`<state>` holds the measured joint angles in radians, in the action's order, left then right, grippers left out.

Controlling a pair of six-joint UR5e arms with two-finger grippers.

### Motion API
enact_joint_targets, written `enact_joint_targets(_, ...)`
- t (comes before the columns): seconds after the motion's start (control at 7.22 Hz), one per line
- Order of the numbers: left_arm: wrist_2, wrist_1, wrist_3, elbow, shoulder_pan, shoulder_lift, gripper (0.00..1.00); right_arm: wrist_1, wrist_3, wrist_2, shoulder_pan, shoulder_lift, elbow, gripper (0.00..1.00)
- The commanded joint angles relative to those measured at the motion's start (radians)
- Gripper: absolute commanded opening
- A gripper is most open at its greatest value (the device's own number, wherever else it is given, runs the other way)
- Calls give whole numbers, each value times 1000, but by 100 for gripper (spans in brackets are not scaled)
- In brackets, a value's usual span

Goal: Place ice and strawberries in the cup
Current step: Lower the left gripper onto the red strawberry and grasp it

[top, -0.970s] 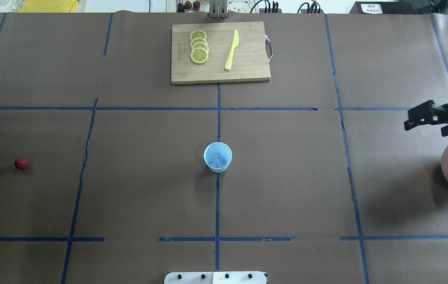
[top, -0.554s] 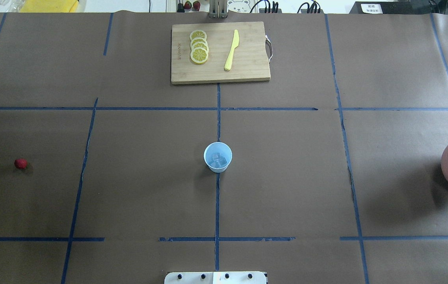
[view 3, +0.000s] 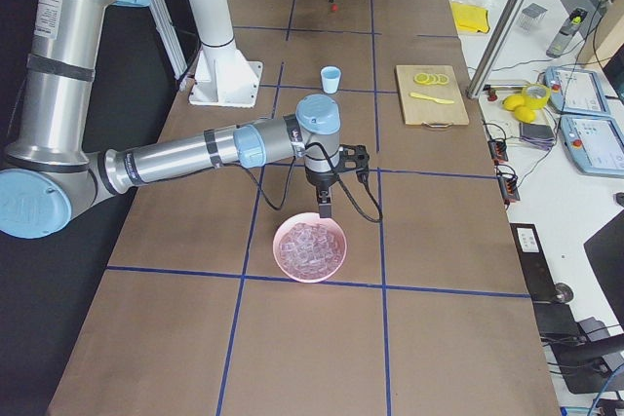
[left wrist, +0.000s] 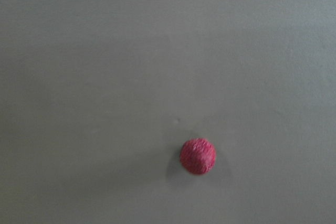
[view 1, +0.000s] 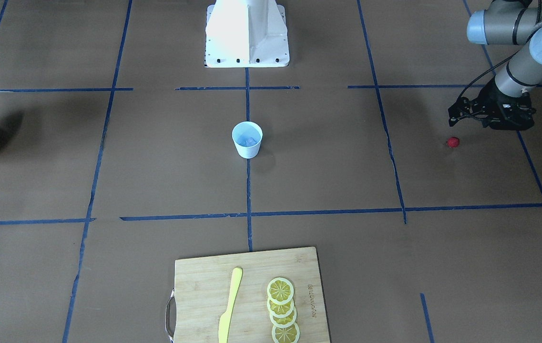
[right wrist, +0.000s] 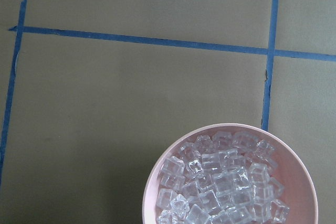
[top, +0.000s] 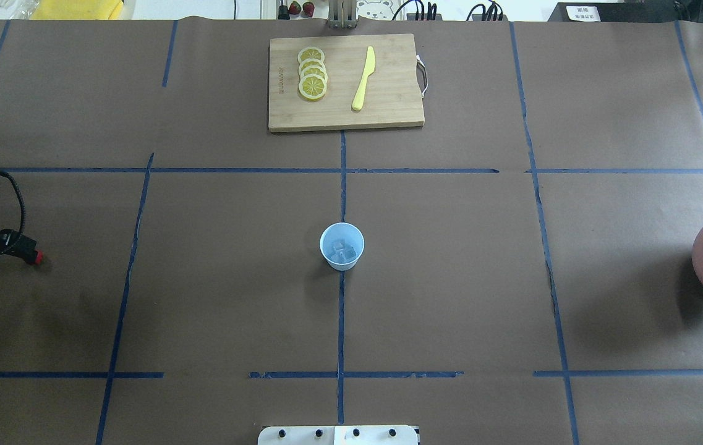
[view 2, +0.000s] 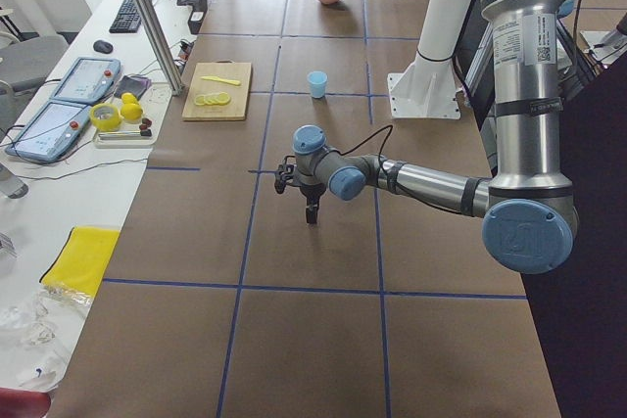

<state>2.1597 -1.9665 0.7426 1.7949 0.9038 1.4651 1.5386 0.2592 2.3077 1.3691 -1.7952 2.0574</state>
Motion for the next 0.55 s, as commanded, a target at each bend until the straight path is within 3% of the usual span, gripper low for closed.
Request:
enact_joint_targets(0.0,-23,-2,6,-63,-20,41,100,0,2,-1,1,0,0,100)
enact_joint_targets(0.42,-24,-2,6,-115,-43,73,99,-2,6,-1,1,2,6,100)
